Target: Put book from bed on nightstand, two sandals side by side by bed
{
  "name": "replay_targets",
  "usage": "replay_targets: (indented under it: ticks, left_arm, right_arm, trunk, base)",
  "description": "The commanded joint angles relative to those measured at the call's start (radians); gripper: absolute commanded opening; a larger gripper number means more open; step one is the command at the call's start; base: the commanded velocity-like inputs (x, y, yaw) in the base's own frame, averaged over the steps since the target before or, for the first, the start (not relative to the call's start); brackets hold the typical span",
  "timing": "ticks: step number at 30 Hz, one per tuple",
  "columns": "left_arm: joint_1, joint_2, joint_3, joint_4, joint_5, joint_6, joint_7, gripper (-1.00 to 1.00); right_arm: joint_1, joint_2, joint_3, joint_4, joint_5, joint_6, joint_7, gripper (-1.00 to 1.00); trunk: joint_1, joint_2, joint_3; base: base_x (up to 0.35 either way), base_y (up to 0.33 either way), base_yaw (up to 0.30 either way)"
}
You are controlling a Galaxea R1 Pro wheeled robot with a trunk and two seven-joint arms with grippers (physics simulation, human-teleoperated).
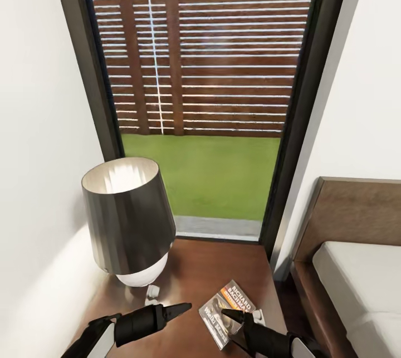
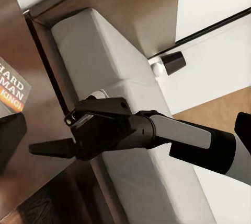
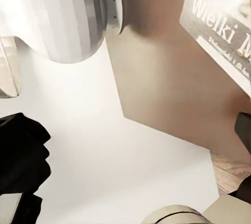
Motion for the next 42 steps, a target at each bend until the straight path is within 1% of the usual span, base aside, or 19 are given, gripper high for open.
replay_targets:
  ticks: [1,36,42]
  left_arm:
    - [-0.001,0.001,-0.004,0.0,0.01,0.009,0.001,1.0]
    - [-0.001,0.001,-0.004,0.0,0.01,0.009,0.001,1.0]
    - [-0.001,0.001,-0.004,0.0,0.01,0.009,0.001,1.0]
  right_arm:
    - [-0.001,-0.001,0.004,0.0,-0.007,0.005,0.0,1.0]
    - [-0.001,-0.002,0.004,-0.005,-0.01,0.003,0.003,1.0]
    - [-0.001,-0.003,0.004,-0.043,-0.01,0.003,0.003,1.0]
  trunk:
    - [-0.004,0.007,0.002]
    - [-0.138,0.252,0.112]
    - [-0.161,0.294,0.131]
  base:
    - [0.0,0.0,0.0]
    - [0.0,0.0,0.0]
    - [0.0,0.0,0.0]
